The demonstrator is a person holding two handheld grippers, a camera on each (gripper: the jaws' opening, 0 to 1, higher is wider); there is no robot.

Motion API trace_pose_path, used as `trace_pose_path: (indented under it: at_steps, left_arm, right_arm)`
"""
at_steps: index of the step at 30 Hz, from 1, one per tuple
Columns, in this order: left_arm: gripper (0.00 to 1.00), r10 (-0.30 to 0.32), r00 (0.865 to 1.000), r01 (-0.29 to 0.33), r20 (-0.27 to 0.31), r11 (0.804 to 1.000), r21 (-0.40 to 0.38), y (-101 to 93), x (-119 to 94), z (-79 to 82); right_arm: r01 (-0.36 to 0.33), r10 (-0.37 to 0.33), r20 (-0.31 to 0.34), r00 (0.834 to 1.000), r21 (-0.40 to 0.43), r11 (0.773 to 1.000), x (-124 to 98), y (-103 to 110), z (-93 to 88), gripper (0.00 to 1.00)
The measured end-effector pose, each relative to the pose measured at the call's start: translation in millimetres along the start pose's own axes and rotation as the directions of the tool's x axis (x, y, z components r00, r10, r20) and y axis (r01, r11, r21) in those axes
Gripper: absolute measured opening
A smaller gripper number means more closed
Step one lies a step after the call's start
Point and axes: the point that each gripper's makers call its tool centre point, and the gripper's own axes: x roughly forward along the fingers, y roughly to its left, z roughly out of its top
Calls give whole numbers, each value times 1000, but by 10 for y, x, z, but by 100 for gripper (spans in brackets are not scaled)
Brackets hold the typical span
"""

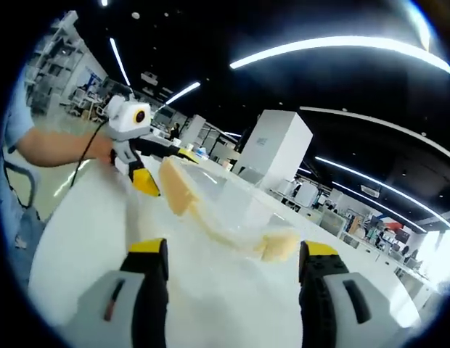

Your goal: Snap each plastic latch of the storage box into its locked position after aligning the lid with the box until every specified latch is closed and the lid sits flush.

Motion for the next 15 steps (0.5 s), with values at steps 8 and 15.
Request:
trace_pose_path:
  at_steps: [8, 15]
  left_arm:
    - [68, 1, 1000, -1, 0, 1000, -1, -17, -10, -1]
    - [68, 1, 1000, -1, -5, 1000, 6, -20, -25, -9]
  right_arm:
    - [-5, 5, -1, 1000, 20, 1000, -8, 25, -9, 58]
    - [-13, 13, -7, 1000, 12, 1000, 6, -1, -18, 56]
